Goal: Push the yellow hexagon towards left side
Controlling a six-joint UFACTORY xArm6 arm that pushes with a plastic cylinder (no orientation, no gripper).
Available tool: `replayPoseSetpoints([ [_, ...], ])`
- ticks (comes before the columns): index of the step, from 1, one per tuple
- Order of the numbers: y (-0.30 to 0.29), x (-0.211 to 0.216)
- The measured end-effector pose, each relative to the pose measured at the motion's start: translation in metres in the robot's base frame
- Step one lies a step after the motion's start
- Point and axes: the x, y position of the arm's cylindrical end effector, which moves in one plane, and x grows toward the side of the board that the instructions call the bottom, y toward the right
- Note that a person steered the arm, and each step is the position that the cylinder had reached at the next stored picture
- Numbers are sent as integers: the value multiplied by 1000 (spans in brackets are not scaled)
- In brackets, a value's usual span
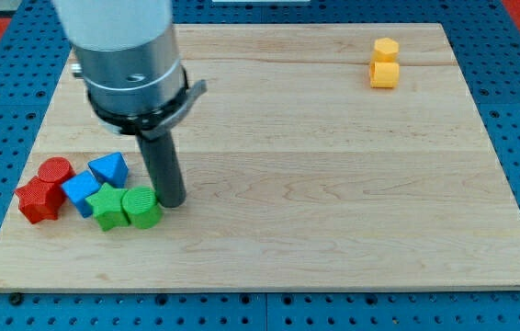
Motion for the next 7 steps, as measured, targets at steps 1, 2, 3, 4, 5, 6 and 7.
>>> replayPoseSetpoints([
  [1, 56, -17],
  [2, 170, -53],
  [3, 260, -99],
  [4, 342, -148],
  [5, 397, -159],
  [6, 425, -159],
  [7, 457, -169],
])
